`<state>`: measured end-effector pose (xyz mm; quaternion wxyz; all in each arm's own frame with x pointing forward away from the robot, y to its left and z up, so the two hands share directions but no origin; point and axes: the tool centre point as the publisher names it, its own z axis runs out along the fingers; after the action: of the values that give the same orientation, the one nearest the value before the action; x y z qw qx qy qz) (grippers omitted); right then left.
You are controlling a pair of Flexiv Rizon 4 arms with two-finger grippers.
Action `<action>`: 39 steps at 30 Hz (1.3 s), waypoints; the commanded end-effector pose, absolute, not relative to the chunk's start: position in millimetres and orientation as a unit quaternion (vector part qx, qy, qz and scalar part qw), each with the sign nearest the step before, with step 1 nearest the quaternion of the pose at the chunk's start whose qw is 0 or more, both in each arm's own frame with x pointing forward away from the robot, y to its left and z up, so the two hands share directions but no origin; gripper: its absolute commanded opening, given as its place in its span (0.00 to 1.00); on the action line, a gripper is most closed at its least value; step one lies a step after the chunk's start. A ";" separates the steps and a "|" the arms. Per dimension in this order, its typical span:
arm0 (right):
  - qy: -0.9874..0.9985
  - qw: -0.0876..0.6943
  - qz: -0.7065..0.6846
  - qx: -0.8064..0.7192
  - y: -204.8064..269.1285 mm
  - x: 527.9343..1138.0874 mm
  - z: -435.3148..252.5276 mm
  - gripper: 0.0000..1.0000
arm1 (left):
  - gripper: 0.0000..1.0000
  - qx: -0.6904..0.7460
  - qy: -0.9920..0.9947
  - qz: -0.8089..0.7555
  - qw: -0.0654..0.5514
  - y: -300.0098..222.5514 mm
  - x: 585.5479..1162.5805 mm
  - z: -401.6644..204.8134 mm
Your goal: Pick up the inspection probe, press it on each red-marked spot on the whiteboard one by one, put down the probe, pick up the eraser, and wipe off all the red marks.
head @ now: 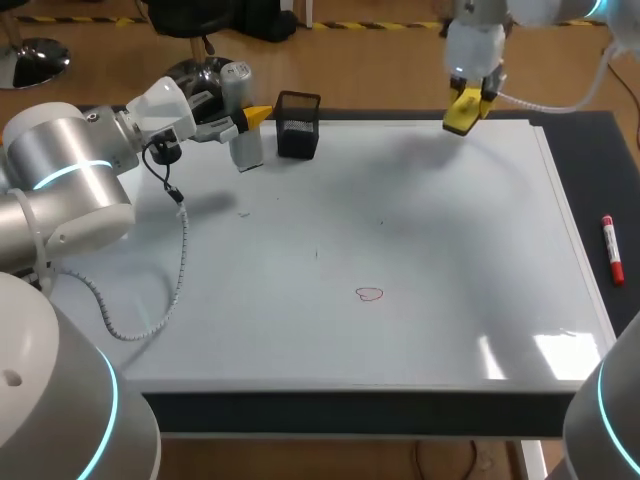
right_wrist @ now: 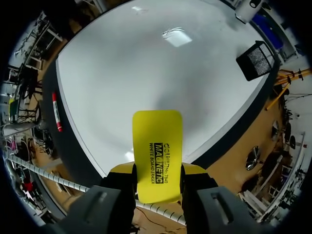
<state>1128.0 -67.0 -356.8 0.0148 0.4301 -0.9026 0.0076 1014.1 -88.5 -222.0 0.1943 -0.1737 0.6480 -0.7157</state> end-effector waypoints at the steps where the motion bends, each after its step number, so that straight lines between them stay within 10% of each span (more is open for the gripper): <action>1: -0.902 0.015 0.001 0.432 -68.6 1131.8 -356.7 0.00 | 0.00 -0.175 0.647 -0.716 0.197 -89.9 1014.0 -221.4; 39: -0.901 0.010 -0.003 0.433 -68.6 1130.5 -357.2 0.00 | 0.00 -0.123 0.652 -0.729 0.168 -132.7 977.0 -215.2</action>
<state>1129.8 -68.2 -358.8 0.0085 0.4320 -0.9018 -0.0046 984.2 -128.4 -217.3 0.1694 -0.1283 0.6536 -0.7264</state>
